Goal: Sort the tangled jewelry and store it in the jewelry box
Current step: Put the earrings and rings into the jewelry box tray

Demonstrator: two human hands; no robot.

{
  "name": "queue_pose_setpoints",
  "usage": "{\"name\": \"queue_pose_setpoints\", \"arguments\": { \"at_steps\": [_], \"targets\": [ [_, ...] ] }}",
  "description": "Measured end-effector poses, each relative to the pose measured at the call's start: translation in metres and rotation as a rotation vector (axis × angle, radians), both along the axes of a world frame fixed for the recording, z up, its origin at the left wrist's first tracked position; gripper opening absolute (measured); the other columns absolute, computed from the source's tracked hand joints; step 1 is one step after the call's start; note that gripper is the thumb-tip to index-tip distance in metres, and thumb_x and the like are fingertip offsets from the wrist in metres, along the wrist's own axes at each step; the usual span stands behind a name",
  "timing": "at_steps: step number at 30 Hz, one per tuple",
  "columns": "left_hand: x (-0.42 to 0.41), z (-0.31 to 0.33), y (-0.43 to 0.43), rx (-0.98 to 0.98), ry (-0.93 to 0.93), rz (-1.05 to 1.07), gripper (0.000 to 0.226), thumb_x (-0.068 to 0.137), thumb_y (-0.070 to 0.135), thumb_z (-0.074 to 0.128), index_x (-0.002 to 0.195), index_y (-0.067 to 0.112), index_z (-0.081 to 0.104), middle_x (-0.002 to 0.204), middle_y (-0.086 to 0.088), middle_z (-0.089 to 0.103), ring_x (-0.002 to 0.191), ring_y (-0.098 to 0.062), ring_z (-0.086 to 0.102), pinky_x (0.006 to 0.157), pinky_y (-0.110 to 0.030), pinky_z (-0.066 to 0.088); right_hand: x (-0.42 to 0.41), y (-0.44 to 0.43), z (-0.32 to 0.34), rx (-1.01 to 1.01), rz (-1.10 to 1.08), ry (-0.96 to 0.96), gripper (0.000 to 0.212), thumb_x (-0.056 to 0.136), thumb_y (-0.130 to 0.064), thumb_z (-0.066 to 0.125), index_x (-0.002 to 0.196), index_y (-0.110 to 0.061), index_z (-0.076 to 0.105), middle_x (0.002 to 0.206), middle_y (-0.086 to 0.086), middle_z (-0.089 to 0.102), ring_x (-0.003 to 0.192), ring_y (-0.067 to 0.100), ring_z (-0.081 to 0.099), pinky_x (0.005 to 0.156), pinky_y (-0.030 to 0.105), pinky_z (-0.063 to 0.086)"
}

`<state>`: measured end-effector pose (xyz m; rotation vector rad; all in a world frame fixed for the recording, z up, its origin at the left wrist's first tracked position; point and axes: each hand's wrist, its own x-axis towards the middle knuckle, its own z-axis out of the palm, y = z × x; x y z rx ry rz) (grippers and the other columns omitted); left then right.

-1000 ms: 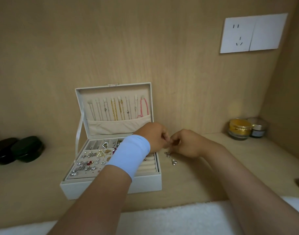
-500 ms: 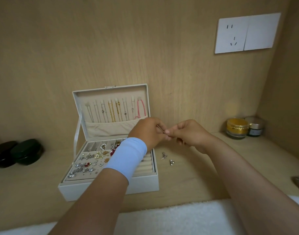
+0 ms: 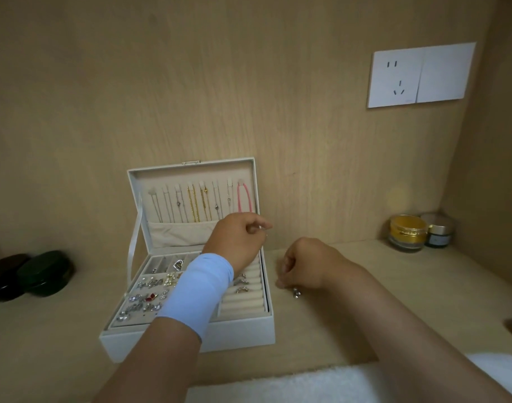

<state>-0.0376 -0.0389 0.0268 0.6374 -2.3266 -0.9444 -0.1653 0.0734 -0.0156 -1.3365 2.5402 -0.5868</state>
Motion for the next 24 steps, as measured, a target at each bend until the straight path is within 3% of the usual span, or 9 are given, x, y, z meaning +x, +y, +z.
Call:
{"name": "queue_pose_setpoints", "arguments": {
  "at_steps": [3,7,9,11,14,18,24],
  "targets": [
    [0.004,0.001,0.001,-0.006,0.001,-0.013,0.018,0.091,0.019,0.063,0.089,0.033,0.074,0.087,0.014,0.069,0.076,0.006,0.059,0.067,-0.003,0.040,0.001,-0.003,0.000,0.020,0.018,0.048,0.012,0.072,-0.033,0.084,0.075,-0.024,0.075,0.073,-0.014,0.068,0.082,0.008,0.066,0.072,0.026,0.053],
    [0.014,0.001,-0.002,0.020,0.035,-0.030,0.008,0.090,0.025,0.069,0.089,0.023,0.076,0.083,0.010,0.071,0.077,-0.003,0.063,0.078,-0.019,0.047,-0.001,0.002,0.007,-0.033,0.042,-0.007,0.016,0.080,-0.021,0.072,0.067,-0.029,0.075,0.073,-0.015,0.072,0.074,0.002,0.066,0.068,0.024,0.052],
    [0.024,0.003,-0.002,0.059,0.044,-0.036,0.010,0.091,0.027,0.069,0.085,0.022,0.075,0.074,0.011,0.069,0.071,-0.008,0.063,0.076,-0.025,0.051,0.000,0.004,0.013,-0.120,0.050,-0.108,0.017,0.083,-0.014,0.067,0.071,-0.022,0.077,0.076,-0.008,0.075,0.062,0.002,0.067,0.063,0.023,0.054],
    [0.037,0.006,-0.003,0.071,0.049,-0.031,0.013,0.092,0.028,0.067,0.080,0.025,0.073,0.067,0.015,0.065,0.065,-0.003,0.060,0.072,-0.024,0.050,0.004,0.004,0.021,-0.238,0.033,-0.222,0.012,0.086,-0.010,0.067,0.077,-0.012,0.075,0.070,0.000,0.073,0.054,0.013,0.069,0.054,0.023,0.052],
    [0.057,0.005,-0.006,0.089,0.056,-0.010,0.013,0.092,0.028,0.066,0.081,0.024,0.072,0.074,0.014,0.067,0.064,-0.002,0.062,0.070,-0.022,0.048,0.019,0.003,0.036,-0.423,0.041,-0.372,0.004,0.085,-0.006,0.072,0.083,-0.005,0.075,0.057,-0.001,0.062,0.043,0.012,0.055,0.039,0.016,0.036],
    [0.080,-0.001,-0.007,0.193,0.139,-0.006,0.012,0.094,0.018,0.064,0.083,0.018,0.071,0.076,0.002,0.072,0.058,-0.012,0.064,0.055,-0.017,0.045,0.044,-0.002,0.050,-0.518,0.126,-0.463,0.003,0.087,-0.008,0.075,0.087,-0.009,0.077,0.057,0.001,0.059,0.039,0.007,0.044,0.039,0.019,0.036],
    [0.103,-0.009,-0.007,0.296,0.172,-0.063,0.014,0.095,0.013,0.063,0.095,0.020,0.074,0.080,0.002,0.075,0.055,-0.012,0.057,0.054,-0.018,0.047,0.073,-0.009,0.056,-0.549,0.224,-0.464,0.016,0.091,-0.004,0.070,0.105,-0.011,0.073,0.074,0.007,0.063,0.044,0.009,0.051,0.039,0.022,0.041]
  ]
}}
